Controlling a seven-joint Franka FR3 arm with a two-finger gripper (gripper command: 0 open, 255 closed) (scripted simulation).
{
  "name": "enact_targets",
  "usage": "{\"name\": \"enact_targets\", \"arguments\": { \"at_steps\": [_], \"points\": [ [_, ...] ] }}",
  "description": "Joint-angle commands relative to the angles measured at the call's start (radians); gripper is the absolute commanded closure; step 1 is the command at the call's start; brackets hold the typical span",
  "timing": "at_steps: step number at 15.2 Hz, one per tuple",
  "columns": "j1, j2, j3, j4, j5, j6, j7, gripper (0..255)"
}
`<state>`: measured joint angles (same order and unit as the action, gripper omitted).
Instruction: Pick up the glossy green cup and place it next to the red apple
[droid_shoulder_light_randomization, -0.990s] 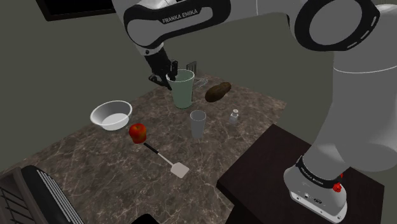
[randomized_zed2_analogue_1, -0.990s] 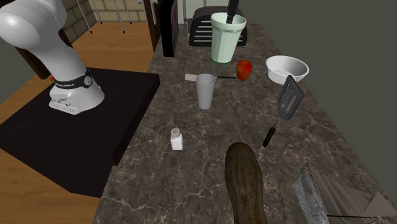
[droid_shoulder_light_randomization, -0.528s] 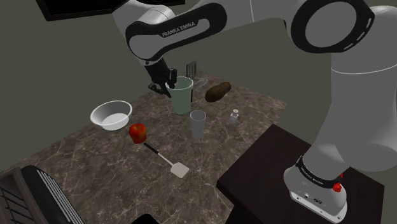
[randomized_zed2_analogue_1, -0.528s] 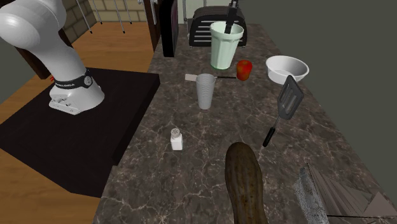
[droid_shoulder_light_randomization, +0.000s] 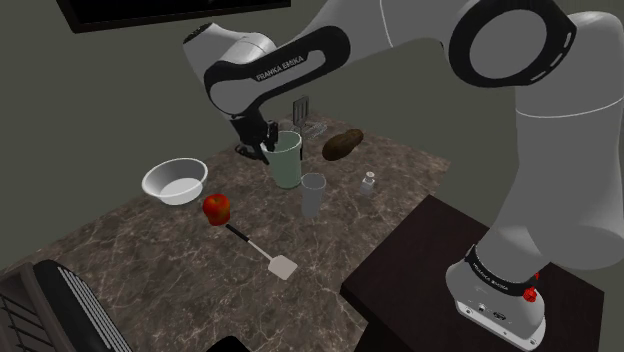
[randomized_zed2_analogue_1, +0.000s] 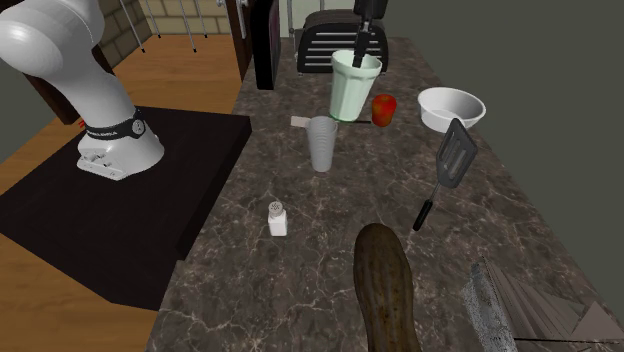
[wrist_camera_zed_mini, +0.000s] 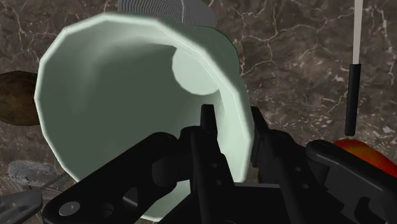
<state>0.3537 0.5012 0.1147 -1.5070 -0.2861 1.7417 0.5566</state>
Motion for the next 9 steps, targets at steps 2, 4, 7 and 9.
{"name": "enact_targets", "arguments": {
  "at_steps": [2, 4, 7, 9],
  "points": [
    [-0.002, 0.014, -0.002, -0.026, -0.003, 0.035, 0.008, 255],
    [-0.002, 0.024, -0.002, -0.037, -0.006, 0.056, 0.013, 255],
    [-0.003, 0.04, -0.004, -0.053, -0.009, 0.087, 0.021, 255],
    [-0.003, 0.052, -0.005, -0.062, -0.012, 0.107, 0.026, 255]
  ]
}}
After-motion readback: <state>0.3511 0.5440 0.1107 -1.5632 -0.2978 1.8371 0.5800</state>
